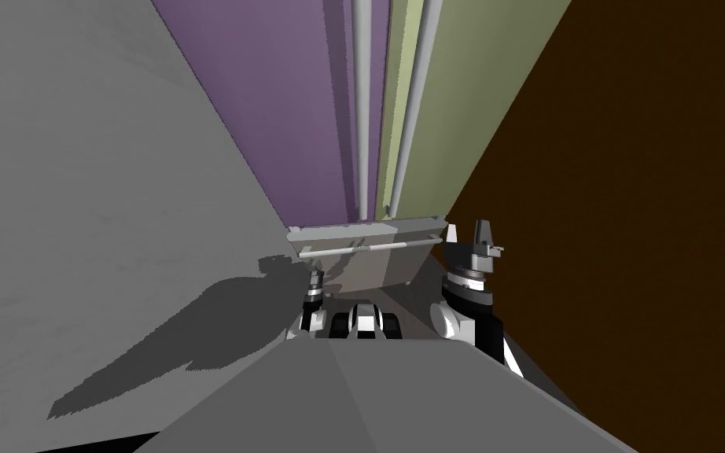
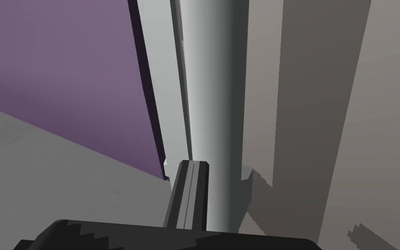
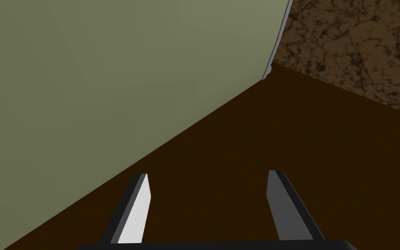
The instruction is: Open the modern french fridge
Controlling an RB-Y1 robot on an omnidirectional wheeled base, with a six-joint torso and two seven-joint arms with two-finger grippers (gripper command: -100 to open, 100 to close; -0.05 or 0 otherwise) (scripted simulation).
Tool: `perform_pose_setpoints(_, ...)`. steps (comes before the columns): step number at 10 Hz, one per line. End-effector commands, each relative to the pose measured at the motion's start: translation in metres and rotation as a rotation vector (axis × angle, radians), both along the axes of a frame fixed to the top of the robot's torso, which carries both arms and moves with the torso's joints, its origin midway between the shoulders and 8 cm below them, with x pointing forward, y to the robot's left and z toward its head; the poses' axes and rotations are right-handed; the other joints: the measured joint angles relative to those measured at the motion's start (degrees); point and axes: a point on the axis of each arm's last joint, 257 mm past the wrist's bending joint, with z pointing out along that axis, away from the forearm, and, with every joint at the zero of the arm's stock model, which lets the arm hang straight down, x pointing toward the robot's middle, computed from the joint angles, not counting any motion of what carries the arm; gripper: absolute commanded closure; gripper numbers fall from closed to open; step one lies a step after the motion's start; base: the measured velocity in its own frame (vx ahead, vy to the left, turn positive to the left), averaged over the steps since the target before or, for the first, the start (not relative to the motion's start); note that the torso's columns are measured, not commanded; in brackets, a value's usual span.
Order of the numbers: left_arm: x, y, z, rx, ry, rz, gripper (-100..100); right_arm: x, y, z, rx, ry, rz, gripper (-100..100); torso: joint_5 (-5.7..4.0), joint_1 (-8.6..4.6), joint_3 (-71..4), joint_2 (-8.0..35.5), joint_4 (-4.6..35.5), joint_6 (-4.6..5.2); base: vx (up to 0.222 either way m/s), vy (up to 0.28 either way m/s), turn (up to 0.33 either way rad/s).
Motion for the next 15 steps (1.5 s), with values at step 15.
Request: perform_pose_setpoints(15,0.013,-0.013,0.003,0.005,0.009,0.009,-100,0.000,0.000,0.000,0.000,0.000,0.000,0,0.05,0.20,0.1,0.1,0.0,-0.01,0.032,-0.102,-0.005)
